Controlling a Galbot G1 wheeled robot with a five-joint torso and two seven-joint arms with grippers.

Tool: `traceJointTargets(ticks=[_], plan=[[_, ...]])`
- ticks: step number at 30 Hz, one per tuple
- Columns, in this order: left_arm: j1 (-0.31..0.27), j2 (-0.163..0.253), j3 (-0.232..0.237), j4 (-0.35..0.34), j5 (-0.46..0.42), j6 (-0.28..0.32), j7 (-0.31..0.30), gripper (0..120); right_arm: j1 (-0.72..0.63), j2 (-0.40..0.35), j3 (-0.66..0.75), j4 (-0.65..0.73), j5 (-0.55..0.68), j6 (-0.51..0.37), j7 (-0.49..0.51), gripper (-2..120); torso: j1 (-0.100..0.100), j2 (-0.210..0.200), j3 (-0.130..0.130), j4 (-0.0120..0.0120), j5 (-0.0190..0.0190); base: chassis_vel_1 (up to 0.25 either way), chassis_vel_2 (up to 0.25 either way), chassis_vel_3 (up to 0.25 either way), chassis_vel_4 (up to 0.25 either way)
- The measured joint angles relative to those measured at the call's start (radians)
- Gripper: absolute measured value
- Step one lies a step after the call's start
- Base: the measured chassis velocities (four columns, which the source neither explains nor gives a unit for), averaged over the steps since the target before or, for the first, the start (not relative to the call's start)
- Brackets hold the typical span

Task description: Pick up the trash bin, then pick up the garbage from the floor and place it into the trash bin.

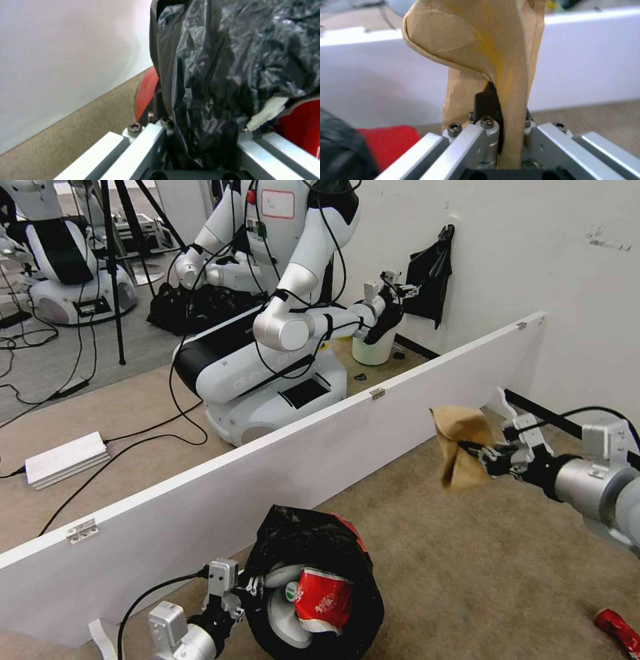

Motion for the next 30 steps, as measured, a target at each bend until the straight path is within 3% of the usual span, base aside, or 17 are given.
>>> traceJointTargets(ticks=[7,17,30], plan=[[-0.024,0.001,0.007,0.007,-0.003,0.007,0.006,0,0.118,-0.013,-0.086,0.051,0.018,0.044,-0.047,0,0.0,0.0,0.0,-0.0006,-0.0002,0.0,0.0,0.0,0.0],[-0.029,-0.002,0.009,0.015,-0.002,0.007,0.019,0,0.388,-0.016,-0.329,0.102,0.024,0.146,-0.214,0,0.0,0.0,0.0,-0.0004,-0.0001,0.0,0.0,0.0,0.0],[-0.038,0.0,0.015,0.035,0.029,-0.001,0.058,0,0.457,-0.023,-0.398,0.15,0.022,0.199,-0.342,0,0.0,0.0,0.0,-0.0005,-0.0002,0.0,0.0,0.0,0.0]])
